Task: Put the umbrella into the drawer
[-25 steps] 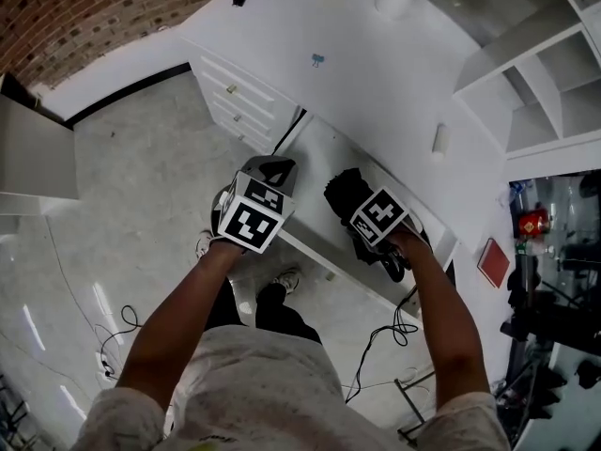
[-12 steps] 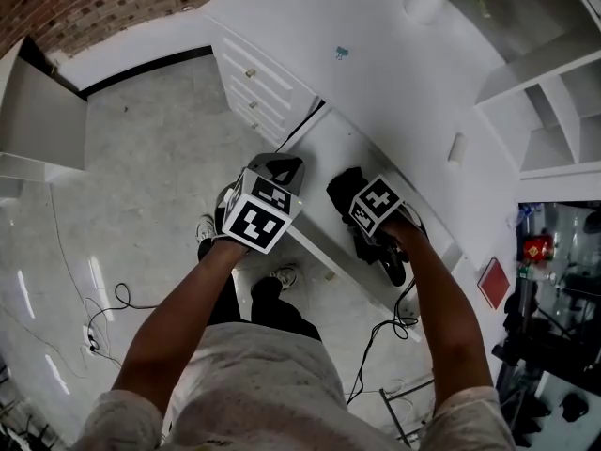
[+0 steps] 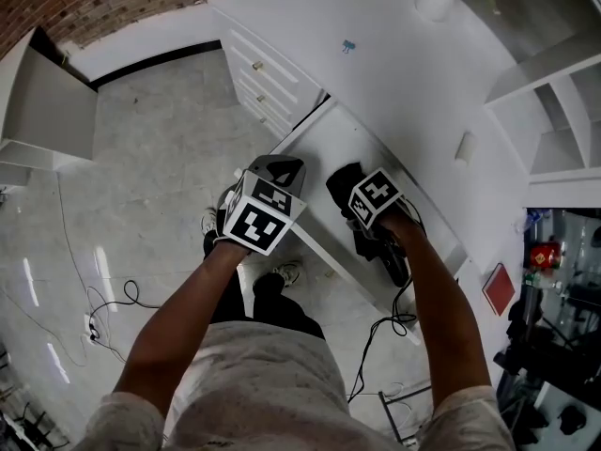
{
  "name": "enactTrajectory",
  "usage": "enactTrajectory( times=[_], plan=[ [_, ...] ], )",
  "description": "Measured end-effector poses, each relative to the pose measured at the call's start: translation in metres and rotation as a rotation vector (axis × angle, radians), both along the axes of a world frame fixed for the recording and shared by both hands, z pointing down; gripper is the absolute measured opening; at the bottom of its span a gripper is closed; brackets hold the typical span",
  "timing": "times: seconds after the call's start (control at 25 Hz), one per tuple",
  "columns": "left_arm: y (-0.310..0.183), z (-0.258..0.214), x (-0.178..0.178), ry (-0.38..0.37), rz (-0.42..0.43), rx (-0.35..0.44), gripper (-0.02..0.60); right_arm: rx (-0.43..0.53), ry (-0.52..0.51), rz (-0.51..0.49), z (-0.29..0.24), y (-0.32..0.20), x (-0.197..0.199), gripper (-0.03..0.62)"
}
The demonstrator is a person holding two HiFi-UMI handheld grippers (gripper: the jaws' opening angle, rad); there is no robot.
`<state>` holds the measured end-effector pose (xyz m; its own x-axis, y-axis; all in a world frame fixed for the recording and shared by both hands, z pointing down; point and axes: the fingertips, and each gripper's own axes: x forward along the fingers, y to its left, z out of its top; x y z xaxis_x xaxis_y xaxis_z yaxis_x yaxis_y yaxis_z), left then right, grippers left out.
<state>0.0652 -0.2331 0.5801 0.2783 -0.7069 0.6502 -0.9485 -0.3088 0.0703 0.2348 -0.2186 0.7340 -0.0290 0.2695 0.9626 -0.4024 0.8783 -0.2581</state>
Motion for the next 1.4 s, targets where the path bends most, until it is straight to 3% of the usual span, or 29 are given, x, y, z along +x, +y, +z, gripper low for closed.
enactTrajectory(
  times=[1.4],
  plan=[
    [0.012,0.004,0.008,-0.029,0.000,-0.038,-0.003,0.047,0.000,0.031,0.008,0.001,0.001,0.270]
  ],
)
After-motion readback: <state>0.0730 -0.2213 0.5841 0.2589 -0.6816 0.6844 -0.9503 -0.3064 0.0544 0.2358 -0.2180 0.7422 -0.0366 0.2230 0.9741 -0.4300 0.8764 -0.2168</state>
